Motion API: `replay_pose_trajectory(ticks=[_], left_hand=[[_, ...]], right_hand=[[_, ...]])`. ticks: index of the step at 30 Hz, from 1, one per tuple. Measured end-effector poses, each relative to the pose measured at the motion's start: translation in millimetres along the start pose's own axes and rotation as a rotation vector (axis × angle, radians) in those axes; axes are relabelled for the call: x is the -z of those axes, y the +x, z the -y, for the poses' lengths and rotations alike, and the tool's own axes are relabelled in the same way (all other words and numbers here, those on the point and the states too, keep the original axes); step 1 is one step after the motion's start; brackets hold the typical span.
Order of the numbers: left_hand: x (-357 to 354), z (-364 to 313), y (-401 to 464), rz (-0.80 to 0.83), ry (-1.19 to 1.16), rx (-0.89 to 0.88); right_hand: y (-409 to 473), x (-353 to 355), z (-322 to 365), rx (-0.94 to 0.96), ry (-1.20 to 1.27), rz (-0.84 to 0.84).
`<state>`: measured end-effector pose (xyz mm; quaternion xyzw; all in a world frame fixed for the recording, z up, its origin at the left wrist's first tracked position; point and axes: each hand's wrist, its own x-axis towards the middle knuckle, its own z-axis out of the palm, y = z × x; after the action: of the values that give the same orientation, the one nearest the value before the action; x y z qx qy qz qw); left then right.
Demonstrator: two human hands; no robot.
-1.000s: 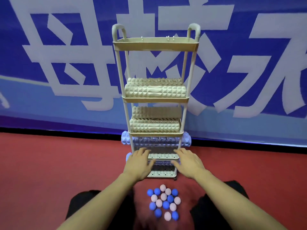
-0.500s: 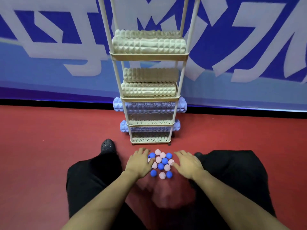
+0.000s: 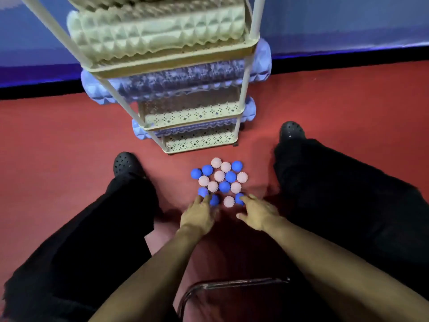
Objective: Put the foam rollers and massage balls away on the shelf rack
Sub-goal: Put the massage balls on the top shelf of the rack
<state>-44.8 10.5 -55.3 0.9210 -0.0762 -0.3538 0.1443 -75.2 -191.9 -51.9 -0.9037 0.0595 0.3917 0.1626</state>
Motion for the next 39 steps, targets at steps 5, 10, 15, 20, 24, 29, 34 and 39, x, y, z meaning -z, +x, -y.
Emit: replay_pose_trajectory(ticks=[5,10,15,20,24,29,34,39], left_hand=[[-47,18,60,0.067,-0.074,0.056],[-79,39,103,0.073,-0.097,0.022],[-99,42,111,-0.024,-0.009,-0.010],[-110,39,120,-0.113,-0.011,0.006],[-116,40,121,-0.191,0.008,-0.063],[-115,39,114,-0.299,-0.221,-0.105],[-103,40,109,-0.046,-0.721,0.179],[-91,52,105,0.006,-1.096,0.280]], right_hand=[[66,-45,-23,-0.057,0.136,0.080],[110,-75,-42,-0.073,0.156,0.077],[127,-94,-50,-0.080,0.262,-0.062],[137,-105,-47,-0.124,0.386,-0.218],[136,-112,-52,-0.147,0.490,-0.304],[128,-116,-53,-0.110,0.575,-0.361],[120,-108,-45,-0.031,0.683,-0.416],[116,-100,-37,-0.061,0.777,-0.459]])
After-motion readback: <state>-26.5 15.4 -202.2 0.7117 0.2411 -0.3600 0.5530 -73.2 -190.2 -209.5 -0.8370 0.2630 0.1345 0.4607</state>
